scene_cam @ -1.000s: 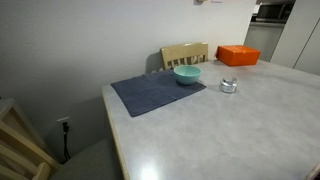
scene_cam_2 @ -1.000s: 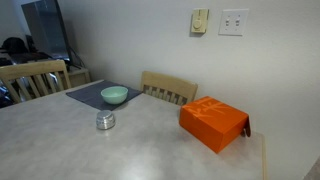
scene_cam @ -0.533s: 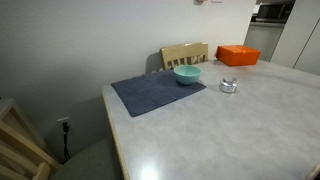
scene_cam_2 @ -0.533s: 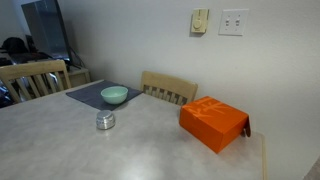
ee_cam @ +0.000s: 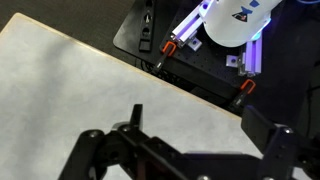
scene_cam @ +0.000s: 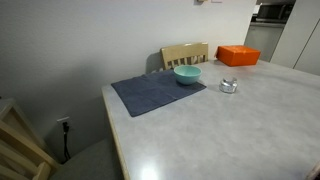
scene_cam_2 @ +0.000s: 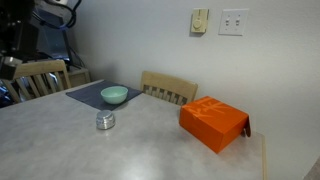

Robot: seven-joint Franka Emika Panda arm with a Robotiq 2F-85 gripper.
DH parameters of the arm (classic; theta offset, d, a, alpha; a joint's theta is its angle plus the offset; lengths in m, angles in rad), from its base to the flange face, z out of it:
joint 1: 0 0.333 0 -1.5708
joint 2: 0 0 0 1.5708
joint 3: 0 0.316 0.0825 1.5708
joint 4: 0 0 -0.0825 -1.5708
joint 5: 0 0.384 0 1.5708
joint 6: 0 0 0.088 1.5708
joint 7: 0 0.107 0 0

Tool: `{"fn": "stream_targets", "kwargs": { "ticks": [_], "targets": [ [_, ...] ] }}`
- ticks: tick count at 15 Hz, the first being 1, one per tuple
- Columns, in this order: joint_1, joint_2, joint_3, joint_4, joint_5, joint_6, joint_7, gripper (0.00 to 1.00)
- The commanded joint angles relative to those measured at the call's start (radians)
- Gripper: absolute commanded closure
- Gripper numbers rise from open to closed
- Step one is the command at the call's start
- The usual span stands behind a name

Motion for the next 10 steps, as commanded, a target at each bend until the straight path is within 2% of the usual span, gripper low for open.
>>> {"fn": "stream_targets", "kwargs": {
  "ticks": [1, 3, 5, 10],
  "targets": [
    [-0.018, 0.033, 0.025, 0.017, 0.003, -0.003, -0.008, 0.0],
    [-0.021, 0.05, 0.025, 0.027, -0.001, 0.003, -0.016, 0.0],
    [-0.024, 0.062, 0.02, 0.024, 0.002, 0.066, -0.031, 0.0],
    [-0.011, 0.113, 0.026, -0.036, 0.05, 0.434, -0.132, 0.0]
  ]
}}
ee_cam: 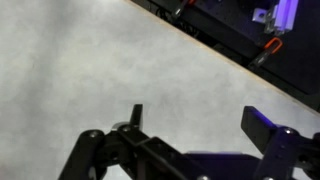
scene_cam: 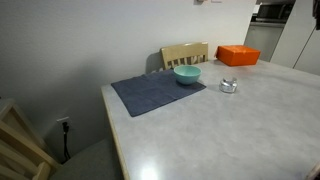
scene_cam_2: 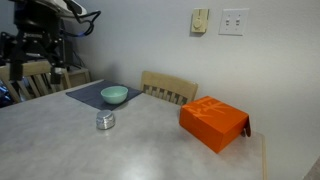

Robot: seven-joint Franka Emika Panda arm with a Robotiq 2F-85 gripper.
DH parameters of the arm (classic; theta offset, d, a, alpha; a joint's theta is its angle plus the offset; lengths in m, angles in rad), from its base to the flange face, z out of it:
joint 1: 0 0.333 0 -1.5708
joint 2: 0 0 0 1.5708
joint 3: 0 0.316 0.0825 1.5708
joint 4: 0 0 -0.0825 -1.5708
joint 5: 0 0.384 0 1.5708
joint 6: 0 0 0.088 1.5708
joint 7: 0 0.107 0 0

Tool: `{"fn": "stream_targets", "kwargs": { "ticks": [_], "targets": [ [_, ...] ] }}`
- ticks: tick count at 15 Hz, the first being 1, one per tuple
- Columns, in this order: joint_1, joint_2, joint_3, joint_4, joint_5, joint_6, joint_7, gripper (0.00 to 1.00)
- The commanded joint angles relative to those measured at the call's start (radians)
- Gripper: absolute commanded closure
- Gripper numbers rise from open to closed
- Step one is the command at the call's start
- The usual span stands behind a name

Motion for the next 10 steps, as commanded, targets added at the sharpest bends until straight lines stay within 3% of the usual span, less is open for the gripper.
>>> {"fn": "stream_targets", "kwargs": {
  "ticks": [1, 4, 5, 10],
  "targets": [
    [-0.009, 0.046, 0.024, -0.055, 0.024, 0.242, -0.097, 0.0],
    [-0.005, 0.129, 0.046, -0.061, 0.056, 0.353, -0.227, 0.0],
    [-0.018, 0.081, 0.052, -0.058, 0.037, 0.296, -0.157, 0.0],
    [-0.025, 0.091, 0.055, -0.066, 0.029, 0.34, -0.141, 0.0]
  ]
}}
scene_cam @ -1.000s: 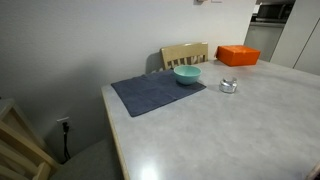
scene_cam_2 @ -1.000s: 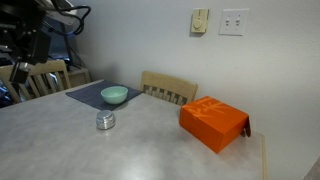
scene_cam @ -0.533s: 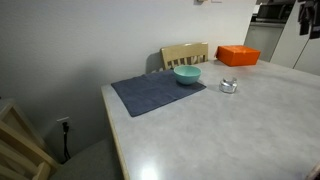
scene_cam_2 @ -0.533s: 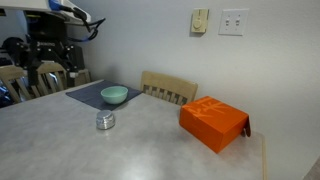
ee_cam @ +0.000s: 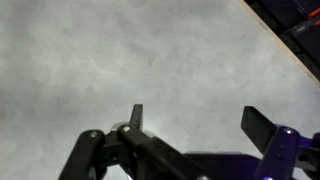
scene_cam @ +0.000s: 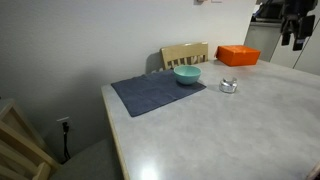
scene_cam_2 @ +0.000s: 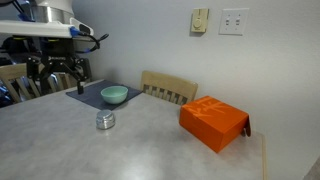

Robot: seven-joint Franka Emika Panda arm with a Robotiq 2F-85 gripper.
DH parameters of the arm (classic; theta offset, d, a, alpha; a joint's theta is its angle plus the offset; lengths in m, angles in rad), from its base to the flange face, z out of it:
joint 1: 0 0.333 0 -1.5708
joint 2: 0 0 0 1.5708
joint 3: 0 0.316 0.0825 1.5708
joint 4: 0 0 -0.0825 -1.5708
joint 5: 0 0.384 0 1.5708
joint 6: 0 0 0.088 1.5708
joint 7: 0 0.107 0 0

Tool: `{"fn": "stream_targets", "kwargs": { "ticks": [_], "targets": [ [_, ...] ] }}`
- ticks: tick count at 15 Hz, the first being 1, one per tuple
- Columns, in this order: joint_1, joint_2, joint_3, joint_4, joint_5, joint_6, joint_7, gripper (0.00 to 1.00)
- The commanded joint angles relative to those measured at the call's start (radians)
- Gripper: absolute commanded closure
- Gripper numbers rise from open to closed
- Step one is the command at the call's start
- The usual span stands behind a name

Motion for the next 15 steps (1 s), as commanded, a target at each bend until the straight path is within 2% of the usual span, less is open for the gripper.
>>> {"fn": "stream_targets", "kwargs": {
  "ticks": [1, 8, 11, 12, 13, 15],
  "targets": [
    [-0.024, 0.009, 0.014, -0.01, 0.004, 0.063, 0.006, 0.0],
    [-0.019, 0.176, 0.048, 0.022, 0.227, 0.405, 0.031, 0.0],
    [-0.025, 0.287, 0.081, 0.066, 0.244, 0.475, 0.051, 0.0],
    [-0.025, 0.301, 0.082, 0.07, 0.204, 0.486, 0.078, 0.0],
    [-0.035, 0.243, 0.093, 0.032, 0.209, 0.459, 0.066, 0.0],
    [-0.038, 0.29, 0.103, 0.054, 0.202, 0.475, 0.083, 0.0]
  ]
}}
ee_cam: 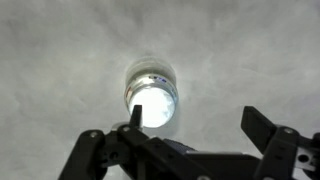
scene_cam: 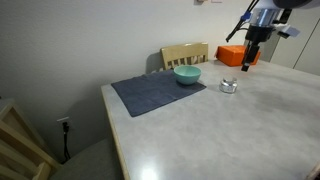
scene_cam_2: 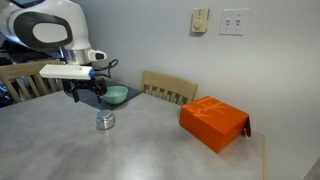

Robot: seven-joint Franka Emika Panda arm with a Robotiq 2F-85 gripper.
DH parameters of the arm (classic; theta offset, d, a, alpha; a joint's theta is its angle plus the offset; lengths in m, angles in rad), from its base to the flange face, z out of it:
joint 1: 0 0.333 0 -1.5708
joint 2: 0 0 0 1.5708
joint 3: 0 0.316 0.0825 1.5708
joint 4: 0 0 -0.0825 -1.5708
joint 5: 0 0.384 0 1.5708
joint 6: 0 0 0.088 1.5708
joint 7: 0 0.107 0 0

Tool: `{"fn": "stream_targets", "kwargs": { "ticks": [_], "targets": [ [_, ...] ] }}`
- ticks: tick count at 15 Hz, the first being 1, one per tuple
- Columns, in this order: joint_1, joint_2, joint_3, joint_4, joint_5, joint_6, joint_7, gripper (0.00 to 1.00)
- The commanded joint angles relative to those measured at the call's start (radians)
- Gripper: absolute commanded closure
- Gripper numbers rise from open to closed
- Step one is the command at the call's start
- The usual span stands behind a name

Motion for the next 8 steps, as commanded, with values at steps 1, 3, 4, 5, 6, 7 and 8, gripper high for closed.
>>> {"fn": "stream_targets", "kwargs": {
  "ticks": [1, 3, 4, 5, 6, 7, 8],
  "targets": [
    [-0.038, 0.007, 0.038, 0.007, -0.017, -0.002, 0.014, 0.0],
    [-0.038, 0.018, 0.037, 0.014, -0.025, 0.016, 0.018, 0.0],
    [-0.042, 0.028, 0.044, 0.015, -0.017, 0.045, 0.017, 0.0],
    [-0.047, 0.046, 0.048, 0.026, -0.009, 0.066, 0.02, 0.0],
    [-0.051, 0.062, 0.054, 0.037, -0.006, 0.071, 0.017, 0.0],
    [-0.052, 0.079, 0.054, 0.042, -0.012, 0.099, 0.031, 0.0],
    [-0.051, 0.098, 0.05, 0.051, -0.025, 0.112, 0.057, 0.0]
  ]
}}
